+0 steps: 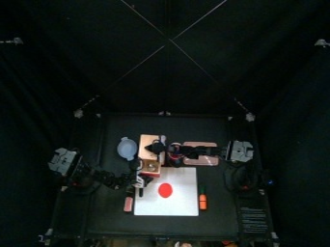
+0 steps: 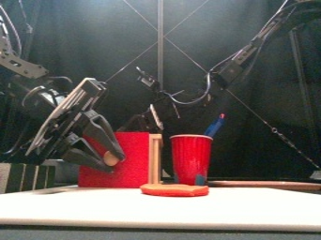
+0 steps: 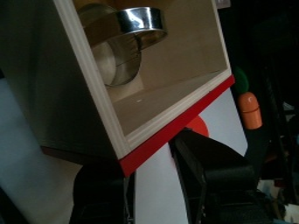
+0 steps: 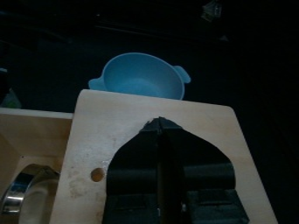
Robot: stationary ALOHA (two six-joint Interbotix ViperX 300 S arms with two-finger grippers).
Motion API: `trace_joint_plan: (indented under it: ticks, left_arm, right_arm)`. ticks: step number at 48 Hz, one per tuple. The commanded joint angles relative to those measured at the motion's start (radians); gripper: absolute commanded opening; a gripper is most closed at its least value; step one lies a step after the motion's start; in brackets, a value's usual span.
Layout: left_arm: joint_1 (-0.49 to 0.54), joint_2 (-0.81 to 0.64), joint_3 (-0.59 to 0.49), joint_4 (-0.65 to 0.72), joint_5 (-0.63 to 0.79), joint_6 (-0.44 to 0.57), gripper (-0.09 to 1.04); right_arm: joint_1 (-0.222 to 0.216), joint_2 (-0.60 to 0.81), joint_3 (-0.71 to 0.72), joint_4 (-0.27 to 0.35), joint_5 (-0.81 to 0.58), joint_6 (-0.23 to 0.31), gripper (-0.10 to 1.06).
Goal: Get the cutter from the drawer then cut the dough then place the extra dough in the bowl
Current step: Open the drawer
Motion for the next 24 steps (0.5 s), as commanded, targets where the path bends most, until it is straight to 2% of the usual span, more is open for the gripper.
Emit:
trace_joint_plan:
  ticks: [1, 10, 24]
  left_arm:
    - [-0.038, -0.003, -0.018, 0.002, 0.018, 0.008, 0.58]
    - [-0.035, -0.003, -0.023, 0.005, 0.012, 0.012, 0.63]
    - [-0.029, -0.003, -0.032, 0.009, 0.008, 0.012, 0.89]
  right_arm:
    - [-0.015, -0.012, 0.003, 0.000, 0.008, -0.002, -0.03]
    - [-0.015, -0.012, 0.003, 0.000, 0.008, -0.002, -0.03]
    - [-0.015, -0.012, 0.003, 0.000, 0.008, -0.002, -0.03]
